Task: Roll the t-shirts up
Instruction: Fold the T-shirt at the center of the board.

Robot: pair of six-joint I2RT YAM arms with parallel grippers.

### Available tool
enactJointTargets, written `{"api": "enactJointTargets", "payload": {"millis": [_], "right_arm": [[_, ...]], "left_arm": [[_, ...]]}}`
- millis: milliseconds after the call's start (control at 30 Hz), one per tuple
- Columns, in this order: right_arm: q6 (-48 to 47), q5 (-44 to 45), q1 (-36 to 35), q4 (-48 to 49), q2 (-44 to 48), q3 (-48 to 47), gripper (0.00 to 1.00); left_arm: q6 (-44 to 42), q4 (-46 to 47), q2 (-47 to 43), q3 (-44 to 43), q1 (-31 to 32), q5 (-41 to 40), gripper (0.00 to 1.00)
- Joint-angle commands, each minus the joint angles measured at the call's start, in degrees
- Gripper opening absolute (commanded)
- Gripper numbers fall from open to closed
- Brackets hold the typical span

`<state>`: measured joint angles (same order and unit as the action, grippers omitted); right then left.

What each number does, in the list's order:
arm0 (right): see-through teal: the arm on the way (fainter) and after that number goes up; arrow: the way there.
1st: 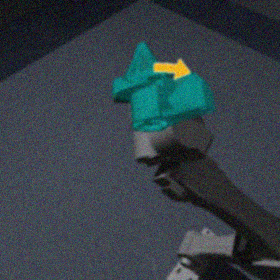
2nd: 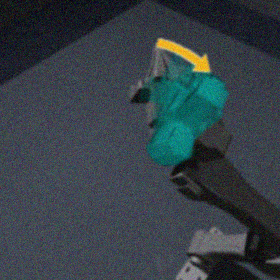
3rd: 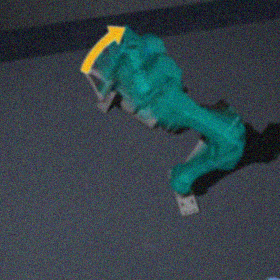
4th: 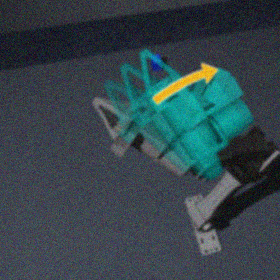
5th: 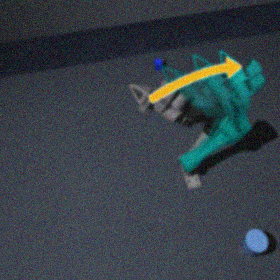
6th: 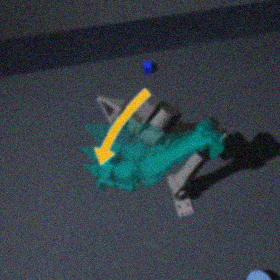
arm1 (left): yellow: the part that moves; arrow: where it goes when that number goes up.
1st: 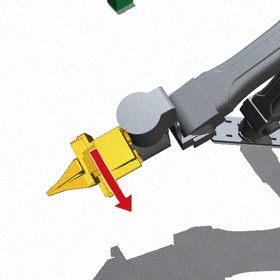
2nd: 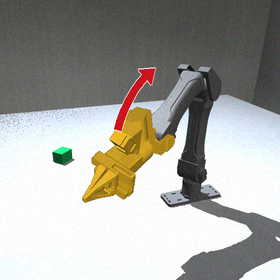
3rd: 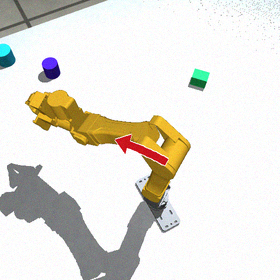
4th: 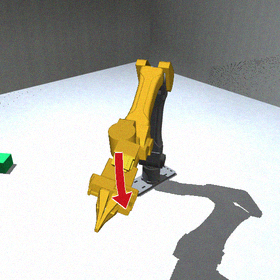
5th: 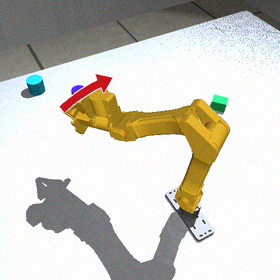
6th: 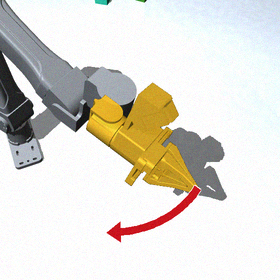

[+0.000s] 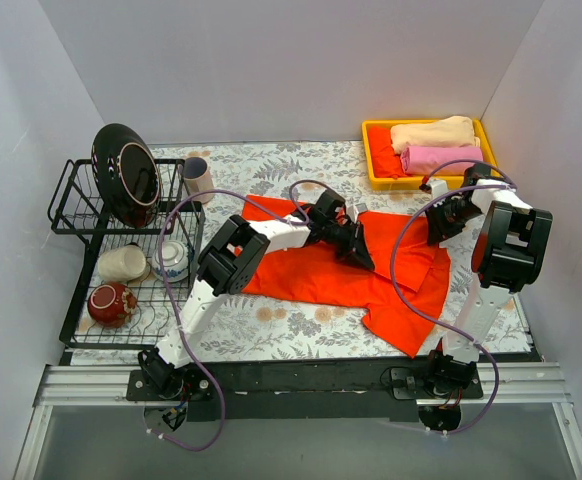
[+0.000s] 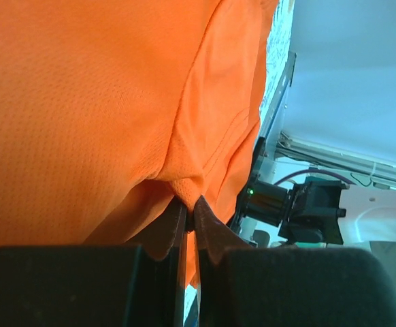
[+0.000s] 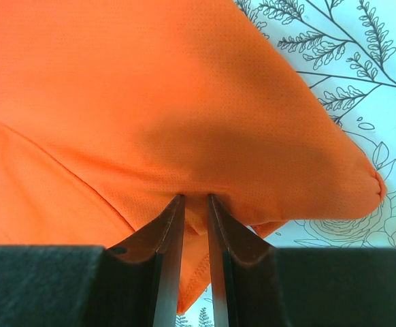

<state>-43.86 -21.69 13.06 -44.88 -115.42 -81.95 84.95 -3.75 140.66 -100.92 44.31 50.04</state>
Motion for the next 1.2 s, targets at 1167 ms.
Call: {"api": "enactJointTargets", "payload": {"millis": [1167], "right_arm": [[-3.33, -1.24, 0.04, -10.47, -2.28, -17.97, 0.27]], "left_arm": [[-20.06, -14.06, -11.89, -1.72, -2.12, 5.85, 0.39]]}}
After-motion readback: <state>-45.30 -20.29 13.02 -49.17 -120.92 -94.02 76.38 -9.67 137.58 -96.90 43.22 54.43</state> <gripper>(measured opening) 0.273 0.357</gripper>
